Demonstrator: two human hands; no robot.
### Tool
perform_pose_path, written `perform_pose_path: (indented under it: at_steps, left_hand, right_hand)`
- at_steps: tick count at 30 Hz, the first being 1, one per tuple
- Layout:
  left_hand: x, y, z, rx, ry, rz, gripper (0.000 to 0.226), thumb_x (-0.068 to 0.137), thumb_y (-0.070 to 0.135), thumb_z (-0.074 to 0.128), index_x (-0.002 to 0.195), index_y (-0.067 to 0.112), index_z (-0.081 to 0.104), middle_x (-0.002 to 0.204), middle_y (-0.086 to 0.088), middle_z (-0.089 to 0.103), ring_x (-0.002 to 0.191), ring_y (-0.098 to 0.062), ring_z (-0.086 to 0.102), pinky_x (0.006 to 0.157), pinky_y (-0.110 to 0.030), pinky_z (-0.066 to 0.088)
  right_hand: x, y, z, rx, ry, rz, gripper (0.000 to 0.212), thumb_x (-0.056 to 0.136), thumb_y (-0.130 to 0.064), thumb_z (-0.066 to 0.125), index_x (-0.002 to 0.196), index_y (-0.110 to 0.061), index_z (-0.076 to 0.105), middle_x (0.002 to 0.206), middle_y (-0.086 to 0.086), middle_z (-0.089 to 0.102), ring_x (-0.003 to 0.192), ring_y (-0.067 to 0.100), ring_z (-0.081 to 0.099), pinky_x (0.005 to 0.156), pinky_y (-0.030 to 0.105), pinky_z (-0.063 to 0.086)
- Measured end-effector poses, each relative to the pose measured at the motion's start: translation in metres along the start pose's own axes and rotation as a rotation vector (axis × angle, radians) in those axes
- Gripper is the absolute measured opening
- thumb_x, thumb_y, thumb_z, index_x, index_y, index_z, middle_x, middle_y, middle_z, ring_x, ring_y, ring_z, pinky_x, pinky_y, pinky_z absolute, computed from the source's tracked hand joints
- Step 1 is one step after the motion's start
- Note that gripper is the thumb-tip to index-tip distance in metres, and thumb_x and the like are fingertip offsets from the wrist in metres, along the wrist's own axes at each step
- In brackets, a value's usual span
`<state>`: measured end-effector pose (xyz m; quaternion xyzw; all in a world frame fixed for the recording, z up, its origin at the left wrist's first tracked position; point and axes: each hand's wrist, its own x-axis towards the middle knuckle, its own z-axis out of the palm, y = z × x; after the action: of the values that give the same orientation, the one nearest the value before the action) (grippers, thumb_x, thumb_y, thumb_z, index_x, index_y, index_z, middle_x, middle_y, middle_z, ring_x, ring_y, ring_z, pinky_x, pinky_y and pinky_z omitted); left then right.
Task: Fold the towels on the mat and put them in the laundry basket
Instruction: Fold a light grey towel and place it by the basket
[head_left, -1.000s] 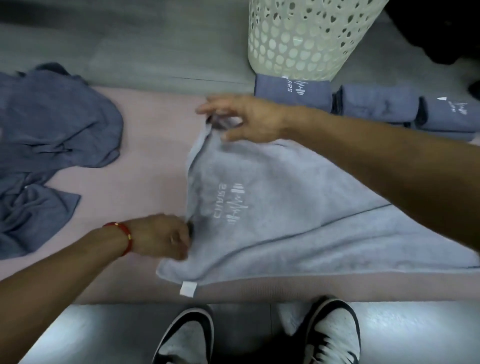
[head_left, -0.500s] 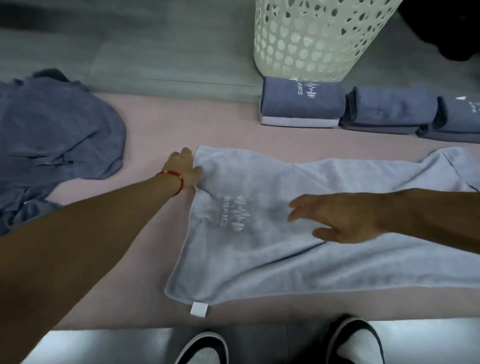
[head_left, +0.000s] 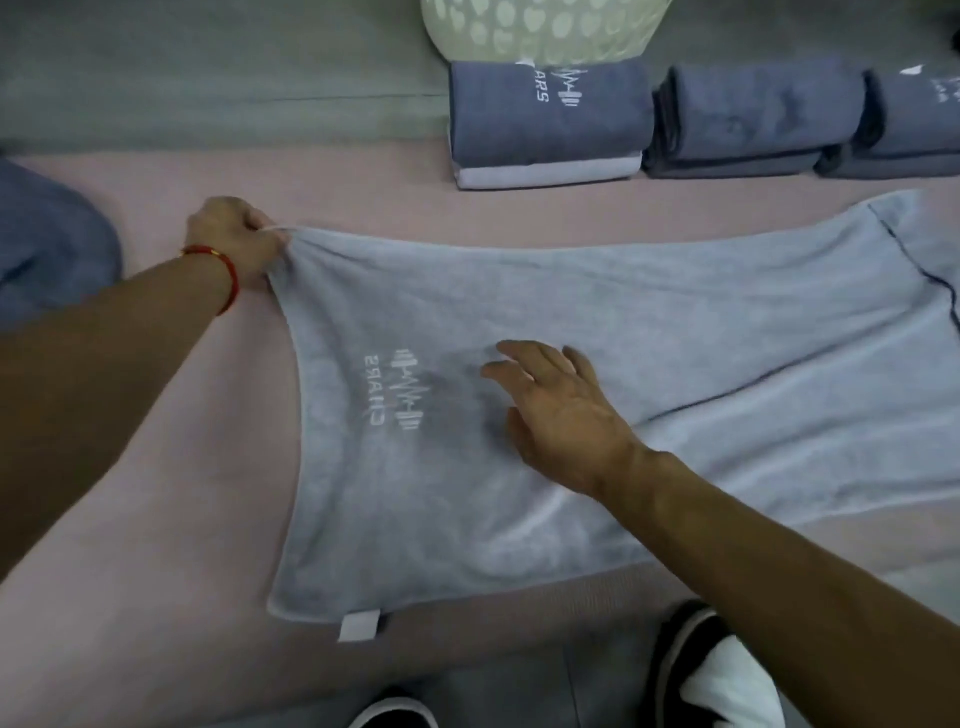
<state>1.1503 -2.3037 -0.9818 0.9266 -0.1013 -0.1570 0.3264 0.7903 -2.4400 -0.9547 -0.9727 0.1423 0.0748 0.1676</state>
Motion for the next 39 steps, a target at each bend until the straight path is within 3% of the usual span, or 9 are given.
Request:
perform_pose_path:
  at_steps: [2,5,10,14,18,21,27,33,39]
  left_hand:
    - [0.011,-0.007,-0.005,-0.08,0.018,-0.098,0.016,0.08,0.014,0.074,0.069,0.018,0.063,0.08,-0.011,0.067,0.077,-0.027,0.069,0.063,-0.051,0.062]
    - [0.018,-0.011,-0.002,-0.132,0.093,-0.091,0.016,0.073,0.024,0.075,0.067,0.025,0.061,0.09,-0.006,0.071,0.084,-0.021,0.07,0.081,-0.041,0.062]
    - [-0.015,-0.014,0.01,-0.136,0.14,0.047,0.031,0.079,0.021,0.077,0.102,0.023,0.056,0.1,-0.003,0.066,0.093,-0.015,0.059,0.079,-0.013,0.045]
    - [-0.112,-0.061,0.017,0.113,0.106,0.219,0.047,0.077,0.03,0.066,0.119,0.01,0.055,0.115,-0.015,0.058,0.107,-0.033,0.051,0.089,-0.036,0.043]
    - [-0.225,-0.109,0.009,0.088,0.059,0.169,0.036,0.086,0.021,0.064,0.12,0.013,0.055,0.115,-0.013,0.053,0.1,-0.029,0.053,0.089,-0.042,0.05]
    - [-0.279,-0.128,-0.003,0.102,0.013,0.124,0.039,0.084,0.017,0.076,0.118,0.009,0.06,0.114,-0.011,0.055,0.095,-0.024,0.056,0.084,-0.036,0.05]
    - [-0.289,-0.142,-0.008,0.211,-0.137,0.14,0.024,0.08,0.026,0.081,0.094,0.021,0.062,0.104,0.001,0.049,0.092,-0.024,0.058,0.081,-0.035,0.052]
    - [-0.305,-0.135,-0.025,0.24,-0.082,0.069,0.008,0.094,0.023,0.063,0.093,0.015,0.06,0.104,-0.013,0.067,0.098,-0.037,0.062,0.083,-0.038,0.048]
    - [-0.309,-0.158,-0.048,0.375,-0.337,-0.182,0.012,0.089,0.036,0.063,0.08,0.029,0.057,0.095,0.0,0.069,0.095,-0.029,0.066,0.082,-0.037,0.052]
  right_hand:
    - [-0.001,-0.009,0.009,0.01,0.01,0.01,0.056,0.086,-0.022,0.054,0.141,-0.019,0.053,0.156,0.011,0.039,0.145,0.035,0.034,0.114,0.066,0.023]
    - [-0.003,-0.02,0.024,0.045,-0.064,0.064,0.063,0.093,-0.024,0.058,0.153,-0.026,0.039,0.166,0.006,0.02,0.153,0.03,0.013,0.118,0.068,0.012]
    - [-0.012,-0.032,0.045,0.048,-0.065,0.074,0.062,0.096,-0.032,0.055,0.155,-0.025,0.036,0.167,0.007,0.013,0.155,0.032,0.006,0.117,0.07,0.013]
    - [-0.02,-0.051,0.06,0.039,0.015,-0.028,0.055,0.092,-0.037,0.053,0.145,-0.022,0.049,0.165,0.009,0.025,0.153,0.034,0.018,0.114,0.072,0.018]
    - [-0.021,-0.086,0.075,0.0,0.08,-0.318,0.049,0.091,-0.051,0.054,0.131,-0.024,0.061,0.144,0.003,0.051,0.136,0.028,0.044,0.111,0.062,0.03]
    - [-0.02,-0.12,0.087,0.036,0.043,-0.362,0.069,0.086,-0.061,0.058,0.142,-0.022,0.051,0.138,0.003,0.052,0.125,0.027,0.05,0.108,0.051,0.037]
    - [-0.009,-0.136,0.099,0.043,-0.002,-0.257,0.053,0.08,-0.045,0.06,0.127,-0.021,0.063,0.125,-0.001,0.054,0.116,0.025,0.051,0.096,0.046,0.04]
    - [-0.007,-0.131,0.099,0.111,0.111,-0.318,0.031,0.089,-0.04,0.054,0.107,-0.023,0.072,0.105,-0.003,0.063,0.098,0.023,0.058,0.085,0.043,0.044]
    - [-0.026,-0.13,0.102,0.079,0.131,-0.359,0.034,0.092,-0.036,0.052,0.115,-0.02,0.07,0.122,0.0,0.062,0.115,0.023,0.056,0.099,0.047,0.043]
